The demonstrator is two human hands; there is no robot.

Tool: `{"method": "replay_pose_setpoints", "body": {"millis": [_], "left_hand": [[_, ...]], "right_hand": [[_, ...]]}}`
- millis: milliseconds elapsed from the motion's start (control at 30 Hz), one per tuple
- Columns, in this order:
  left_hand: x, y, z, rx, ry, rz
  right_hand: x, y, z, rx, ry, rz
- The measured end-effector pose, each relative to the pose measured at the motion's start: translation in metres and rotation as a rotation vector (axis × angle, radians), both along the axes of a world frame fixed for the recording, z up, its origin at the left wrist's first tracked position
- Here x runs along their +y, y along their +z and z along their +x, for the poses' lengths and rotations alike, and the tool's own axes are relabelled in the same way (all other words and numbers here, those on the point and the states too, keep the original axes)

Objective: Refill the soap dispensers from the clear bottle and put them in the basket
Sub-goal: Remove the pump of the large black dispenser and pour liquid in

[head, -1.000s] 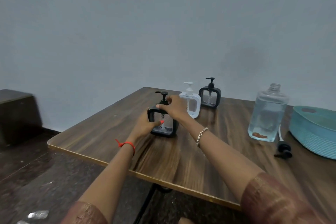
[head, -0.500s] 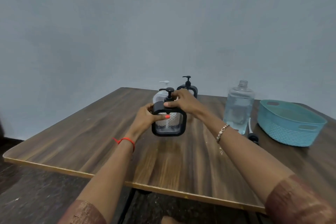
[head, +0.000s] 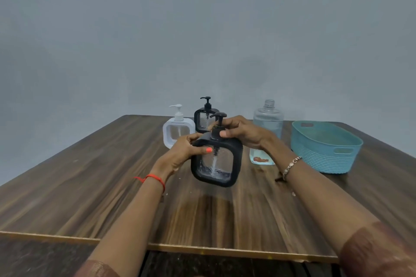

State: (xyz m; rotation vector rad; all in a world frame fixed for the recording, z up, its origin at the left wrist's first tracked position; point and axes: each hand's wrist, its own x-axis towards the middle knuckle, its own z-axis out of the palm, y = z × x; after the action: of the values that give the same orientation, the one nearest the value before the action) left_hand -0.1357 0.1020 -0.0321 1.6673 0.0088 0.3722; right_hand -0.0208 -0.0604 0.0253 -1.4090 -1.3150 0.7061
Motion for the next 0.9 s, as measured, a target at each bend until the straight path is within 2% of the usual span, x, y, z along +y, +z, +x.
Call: {"method": "replay_pose_setpoints", "body": {"millis": [67,200,333,400,500,633,800,900], "left_hand": [[-0.004,0.0,0.006,-0.034,0.105,0.01],[-0.006,-0.003,0.018,-0.096,0.301,0.046],[-0.012,-0.004,0.024,-0.117,0.349,0.11],[-0.014,-0.005,0.025,-0.119,0.355,0.114],[-0.013,-0.005,0.025,-0.095,0.331,0.087],[-0.012,-0.004,0.022,-0.068,0.206,-0.024],[-0.012,-0.008,0.019,-0.048,0.084,-0.145],[-0.018,-0.008,0.02,-0.069,0.126,-0.198]], "right_hand": [[-0.001,-0.004,0.005,0.0,-0.133,0.028],[0.005,-0.01,0.0,-0.224,-0.583,0.085],[0.015,-0.015,-0.007,-0.41,-0.784,0.072],[0.016,-0.014,-0.008,-0.445,-0.822,0.07],[0.015,-0.011,-0.006,-0.468,-0.788,0.039],[0.007,-0.006,-0.002,-0.364,-0.606,0.052],[-0.006,0.003,0.008,-0.028,-0.22,0.098],[-0.009,0.005,0.009,0.121,-0.171,0.126]]}}
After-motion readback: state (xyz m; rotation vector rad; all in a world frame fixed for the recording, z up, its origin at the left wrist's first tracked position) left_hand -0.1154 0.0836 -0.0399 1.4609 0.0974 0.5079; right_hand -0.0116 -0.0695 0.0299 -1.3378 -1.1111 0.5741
